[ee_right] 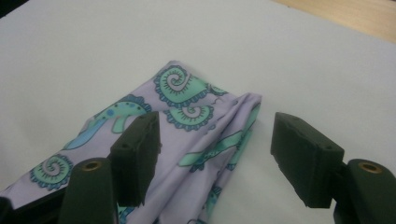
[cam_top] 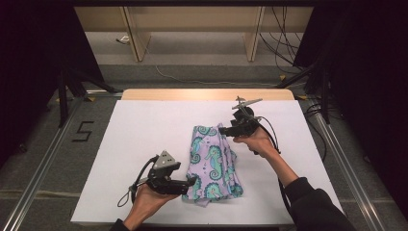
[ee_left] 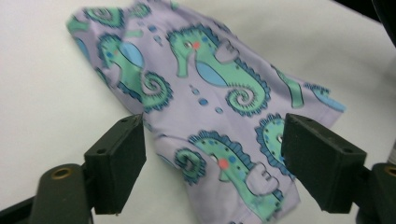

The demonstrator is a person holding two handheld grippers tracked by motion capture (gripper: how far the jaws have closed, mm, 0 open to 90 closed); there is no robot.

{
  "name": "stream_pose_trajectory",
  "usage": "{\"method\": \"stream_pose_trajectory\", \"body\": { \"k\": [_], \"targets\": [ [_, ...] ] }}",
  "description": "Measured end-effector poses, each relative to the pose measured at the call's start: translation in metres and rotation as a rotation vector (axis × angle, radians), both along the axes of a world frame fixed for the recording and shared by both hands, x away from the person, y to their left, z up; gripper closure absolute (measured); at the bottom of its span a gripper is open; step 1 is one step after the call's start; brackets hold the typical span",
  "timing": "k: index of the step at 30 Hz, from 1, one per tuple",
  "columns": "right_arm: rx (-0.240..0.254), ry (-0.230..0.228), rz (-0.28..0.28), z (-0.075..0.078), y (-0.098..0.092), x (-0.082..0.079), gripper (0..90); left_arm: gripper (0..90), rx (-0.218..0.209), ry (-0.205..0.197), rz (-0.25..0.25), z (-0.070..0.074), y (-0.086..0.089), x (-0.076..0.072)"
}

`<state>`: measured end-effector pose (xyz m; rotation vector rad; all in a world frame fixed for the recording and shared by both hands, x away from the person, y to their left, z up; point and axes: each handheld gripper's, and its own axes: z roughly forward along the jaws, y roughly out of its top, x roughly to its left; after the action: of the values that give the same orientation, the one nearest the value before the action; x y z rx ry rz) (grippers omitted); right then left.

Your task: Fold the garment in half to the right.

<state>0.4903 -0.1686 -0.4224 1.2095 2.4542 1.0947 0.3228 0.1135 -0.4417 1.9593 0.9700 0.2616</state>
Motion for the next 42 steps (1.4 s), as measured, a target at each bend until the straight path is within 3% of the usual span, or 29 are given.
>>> {"method": "stream_pose_trajectory", "body": {
  "k": [11, 17, 24, 42],
  "targets": [
    [0.053, -0.075, -0.005, 0.017, -0.012, -0.034, 30.1, 18.0, -0.078, -0.118, 0.023, 0.005, 0.020, 0.004],
    [0.097, -0.108, -0.010, 0.018, -0.021, -0.057, 28.7, 16.8, -0.124, -0.157, 0.021, 0.007, 0.032, 0.005],
    [0.152, -0.151, -0.020, 0.020, -0.031, -0.081, 27.9, 16.1, -0.151, -0.187, 0.025, 0.008, 0.039, 0.003],
    [0.209, -0.214, -0.042, 0.011, -0.039, -0.130, 27.0, 14.9, -0.177, -0.212, 0.011, 0.007, 0.046, -0.001]
  ]
}}
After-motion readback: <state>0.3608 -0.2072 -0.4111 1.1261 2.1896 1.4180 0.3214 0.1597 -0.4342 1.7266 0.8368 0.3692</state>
